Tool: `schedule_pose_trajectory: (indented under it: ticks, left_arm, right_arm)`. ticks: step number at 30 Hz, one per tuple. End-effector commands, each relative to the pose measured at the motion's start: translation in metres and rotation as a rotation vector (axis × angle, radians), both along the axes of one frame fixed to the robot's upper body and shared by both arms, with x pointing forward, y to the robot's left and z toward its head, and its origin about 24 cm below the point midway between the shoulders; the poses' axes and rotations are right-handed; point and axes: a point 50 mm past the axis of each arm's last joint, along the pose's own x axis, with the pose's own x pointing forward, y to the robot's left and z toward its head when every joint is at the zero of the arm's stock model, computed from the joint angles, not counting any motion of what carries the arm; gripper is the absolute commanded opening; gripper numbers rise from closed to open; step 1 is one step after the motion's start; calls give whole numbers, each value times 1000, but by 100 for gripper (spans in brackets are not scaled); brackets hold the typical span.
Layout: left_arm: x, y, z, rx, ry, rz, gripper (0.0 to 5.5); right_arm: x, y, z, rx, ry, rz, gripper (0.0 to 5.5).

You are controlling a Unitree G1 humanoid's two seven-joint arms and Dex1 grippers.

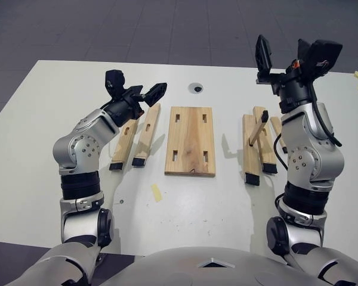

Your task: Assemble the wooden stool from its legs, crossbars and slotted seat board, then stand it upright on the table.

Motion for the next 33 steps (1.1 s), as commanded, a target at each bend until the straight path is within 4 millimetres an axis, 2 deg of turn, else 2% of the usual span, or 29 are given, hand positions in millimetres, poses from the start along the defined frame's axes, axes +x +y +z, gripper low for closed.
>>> schedule_pose_trajectory:
  ticks: [1,3,5,10,17,19,21,23,27,30,33]
  left_arm:
    - [-2,0,0,9,4,4,540]
    - [-2,-1,-1,11,4,1,540]
    - [-2,-1,-1,10,5,2,540]
    - [-2,-1,-2,13,10,-3,540]
    - [-2,1,-3,11,9,4,540]
    - [-1,1,-2,11,8,3,540]
    - [-1,0,-2,12,8,2,540]
    - [-1,1,-2,12,8,1,540]
    - [-1,1,-2,14,11,4,540]
    - [-1,0,-2,16,11,4,540]
    - [-1,1,-3,18,14,1,540]
  right_arm:
    - [-9,-11,-85,-81,330,-46,539]
    - [-14,-14,-97,-97,362,-60,539]
    - [-13,-11,-90,-59,317,-41,539]
    - [-6,-6,-49,52,128,18,539]
    - [-6,-5,24,49,-112,22,539]
    - [-7,-2,36,52,-149,28,539]
    - [-8,1,39,48,-159,36,539]
    - [-7,1,29,36,-124,36,539]
    - [-2,-10,-33,-1,106,-30,539]
    - [-6,-20,-76,-105,280,-92,539]
    - [-8,-22,-77,-127,278,-102,539]
